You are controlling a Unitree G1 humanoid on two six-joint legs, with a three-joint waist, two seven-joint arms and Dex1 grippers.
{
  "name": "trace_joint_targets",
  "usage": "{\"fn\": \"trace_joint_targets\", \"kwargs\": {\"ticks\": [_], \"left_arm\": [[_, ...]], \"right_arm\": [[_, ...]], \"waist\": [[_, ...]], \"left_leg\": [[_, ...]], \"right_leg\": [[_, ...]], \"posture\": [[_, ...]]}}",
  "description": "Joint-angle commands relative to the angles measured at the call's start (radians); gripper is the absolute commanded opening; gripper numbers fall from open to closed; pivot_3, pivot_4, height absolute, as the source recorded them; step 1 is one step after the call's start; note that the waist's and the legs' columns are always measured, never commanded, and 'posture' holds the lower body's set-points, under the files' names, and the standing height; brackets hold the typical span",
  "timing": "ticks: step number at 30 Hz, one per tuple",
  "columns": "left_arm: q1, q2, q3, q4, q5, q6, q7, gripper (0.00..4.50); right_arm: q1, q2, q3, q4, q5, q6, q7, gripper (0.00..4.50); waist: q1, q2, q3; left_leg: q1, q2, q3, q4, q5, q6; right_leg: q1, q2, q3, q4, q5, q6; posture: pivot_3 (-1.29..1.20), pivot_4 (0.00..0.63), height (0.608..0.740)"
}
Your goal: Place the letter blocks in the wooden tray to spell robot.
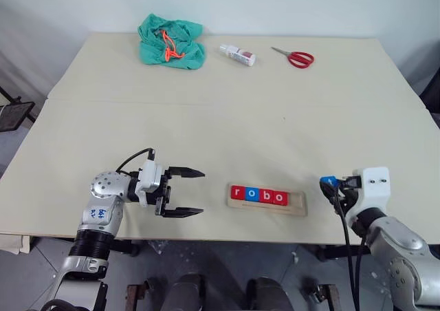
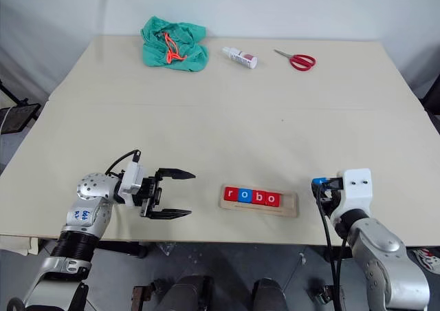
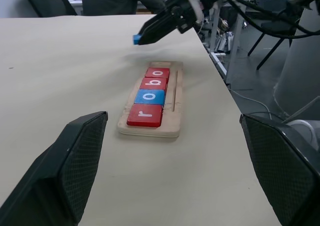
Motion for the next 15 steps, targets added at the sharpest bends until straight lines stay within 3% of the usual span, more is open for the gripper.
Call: {"fn": "trace_joint_targets", "kwargs": {"ticks": [1,7,15], "left_arm": [[-0.009,-0.002,0.004,-0.004,-0.013,-0.014,-0.008,4.50],[-0.013,0.000,0.006,0.001,-0.013,-0.016,-0.015,4.50],[-0.014,0.005,0.010,-0.002,-0.012,-0.013,-0.014,4.50]], "right_arm": [[0.040,0.024,-0.031,-0.083,0.030,0.013,-0.018,1.46],[0.085,0.041,-0.026,-0.115,0.046,0.030,-0.025,1.46],[0.138,0.024,-0.022,-0.102,0.047,-0.033,0.012,4.28]], "waist": [[0.000,0.000,0.000],[0.000,0.000,0.000],[0.000,0.000,0.000]], "left_leg": [[0.000,0.000,0.000,0.000,0.000,0.000],[0.000,0.000,0.000,0.000,0.000,0.000],[0.000,0.000,0.000,0.000,0.000,0.000]], "right_leg": [[0.000,0.000,0.000,0.000,0.000,0.000],[0.000,0.000,0.000,0.000,0.000,0.000],[0.000,0.000,0.001,0.000,0.000,0.000]], "posture": [[0.00,0.150,0.740],[0.00,0.150,0.740],[0.00,0.150,0.740]]}}
